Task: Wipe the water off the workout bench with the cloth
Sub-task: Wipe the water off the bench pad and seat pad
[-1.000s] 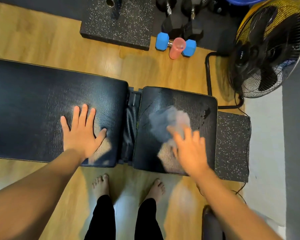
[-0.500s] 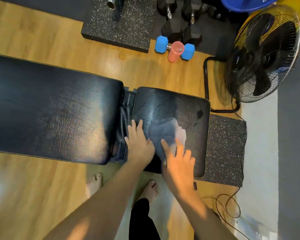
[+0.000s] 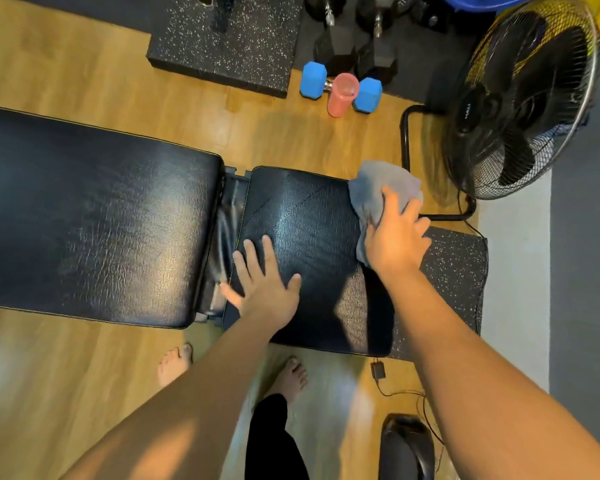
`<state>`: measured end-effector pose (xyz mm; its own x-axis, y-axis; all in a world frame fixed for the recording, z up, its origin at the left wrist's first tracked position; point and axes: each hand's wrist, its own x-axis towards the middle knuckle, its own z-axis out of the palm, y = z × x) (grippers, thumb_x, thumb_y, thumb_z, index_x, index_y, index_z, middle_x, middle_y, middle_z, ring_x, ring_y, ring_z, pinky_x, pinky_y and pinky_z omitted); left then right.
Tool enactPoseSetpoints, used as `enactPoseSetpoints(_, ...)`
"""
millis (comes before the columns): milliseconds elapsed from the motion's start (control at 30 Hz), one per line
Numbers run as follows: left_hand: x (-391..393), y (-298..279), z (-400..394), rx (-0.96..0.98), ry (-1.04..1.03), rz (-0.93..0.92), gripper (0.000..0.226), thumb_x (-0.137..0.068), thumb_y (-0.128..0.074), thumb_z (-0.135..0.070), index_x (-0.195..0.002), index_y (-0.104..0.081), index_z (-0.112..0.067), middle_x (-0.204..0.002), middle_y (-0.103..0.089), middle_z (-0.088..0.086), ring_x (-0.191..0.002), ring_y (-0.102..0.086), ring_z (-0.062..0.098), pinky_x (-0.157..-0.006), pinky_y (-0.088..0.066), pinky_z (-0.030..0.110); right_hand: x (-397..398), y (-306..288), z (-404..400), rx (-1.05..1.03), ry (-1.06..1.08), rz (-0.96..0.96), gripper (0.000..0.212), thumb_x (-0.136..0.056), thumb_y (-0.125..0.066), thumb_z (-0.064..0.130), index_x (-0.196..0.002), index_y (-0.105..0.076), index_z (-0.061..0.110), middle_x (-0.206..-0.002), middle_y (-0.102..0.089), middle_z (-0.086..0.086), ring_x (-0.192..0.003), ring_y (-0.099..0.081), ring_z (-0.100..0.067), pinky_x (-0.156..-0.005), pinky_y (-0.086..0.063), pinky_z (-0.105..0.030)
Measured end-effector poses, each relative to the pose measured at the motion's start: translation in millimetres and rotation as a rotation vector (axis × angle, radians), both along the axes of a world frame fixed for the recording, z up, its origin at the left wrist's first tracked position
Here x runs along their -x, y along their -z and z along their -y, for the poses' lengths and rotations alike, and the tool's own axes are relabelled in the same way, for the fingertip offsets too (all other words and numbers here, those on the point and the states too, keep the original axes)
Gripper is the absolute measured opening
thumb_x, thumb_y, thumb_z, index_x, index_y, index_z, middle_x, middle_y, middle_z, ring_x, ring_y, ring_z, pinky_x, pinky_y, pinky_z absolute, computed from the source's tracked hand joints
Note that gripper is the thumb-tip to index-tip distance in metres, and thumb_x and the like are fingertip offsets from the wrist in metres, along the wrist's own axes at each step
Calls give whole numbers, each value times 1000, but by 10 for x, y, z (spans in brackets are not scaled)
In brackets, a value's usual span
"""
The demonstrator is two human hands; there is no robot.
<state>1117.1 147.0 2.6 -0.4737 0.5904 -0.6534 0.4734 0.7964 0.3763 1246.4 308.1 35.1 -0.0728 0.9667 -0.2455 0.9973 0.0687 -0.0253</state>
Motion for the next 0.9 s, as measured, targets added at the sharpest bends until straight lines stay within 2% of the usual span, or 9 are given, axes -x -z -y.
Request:
enactPoseSetpoints(133, 212, -15, 218, 34, 242, 28, 131, -66, -60, -82, -144, 37, -41, -150, 48, -8, -142, 40, 19, -109, 7, 72, -51, -2, 480, -54, -109, 21, 74, -85, -67, 33, -145, -25, 38, -126, -38, -15, -99, -43, -38, -75, -42, -50)
enactPoseSetpoints(233, 268, -40, 201, 73, 292, 89, 152, -51, -77, -76, -136, 45, -42, -145, 55, -7, -136, 47, 23, -111, 8, 70, -201, 19, 1141, -19, -236, 13, 78, -76, -73, 31, -145, -36, 33, -129, -46, -16, -86, -45, -34, -66, -41, -44)
enactPoseSetpoints(367, 307, -55, 176, 133, 319, 123, 158, -49, -83, -69, -132, 48, -42, -140, 60, -8, -133, 51, 24, -111, 8, 71, -333, 8, 1533, 49, -378, 18, 86, -62, -85, 32, -137, -43, 33, -133, -53, -18, -78, -49, -34, -63, -43, -43)
enactPoseSetpoints(467, 301, -52, 170, 151, 319, 121, 158, -49, -83, -69, -132, 48, -42, -139, 60, -8, -133, 51, 25, -111, 7, 72, -325, 25, 1208, -12, -408, 10, 78, -70, -78, 32, -139, -42, 32, -132, -49, -18, -80, -47, -33, -62, -42, -42)
enactPoseSetpoints(600, 307, -57, 176, 162, 328, 117, 157, -50, -82, -70, -129, 51, -44, -138, 61, -9, -132, 51, 24, -111, 8, 71, -71, -34, 446, -24, -274, 34, 74, -81, -70, 33, -145, -34, 36, -122, -42, -13, -91, -45, -35, -68, -39, -44)
enactPoseSetpoints(700, 307, -62, 173, 182, 331, 123, 157, -50, -82, -71, -130, 50, -44, -138, 61, -9, -132, 51, 24, -111, 8, 71, 236, -15, -112, 19, -94, 13, 68, -89, -63, 31, -144, -24, 42, -131, -35, -11, -109, -42, -37, -82, -40, -52)
enactPoseSetpoints(767, 309, -54, 173, 182, 332, 113, 157, -49, -82, -71, -130, 50, -44, -138, 61, -9, -132, 51, 24, -111, 7, 71, 438, 19, -203, 31, -36, 14, 65, -90, -60, 27, -142, -25, 45, -134, -33, -9, -111, -41, -37, -85, -38, -52)
enactPoseSetpoints(900, 304, -74, 161, 194, 341, 110, 157, -50, -81, -72, -129, 51, -42, -135, 63, -9, -131, 52, 25, -112, 5, 71, 607, 34, 354, -84, -312, 79, 72, -80, -69, 27, -141, -34, 43, -139, -40, -10, -96, -47, -35, -76, -41, -47)
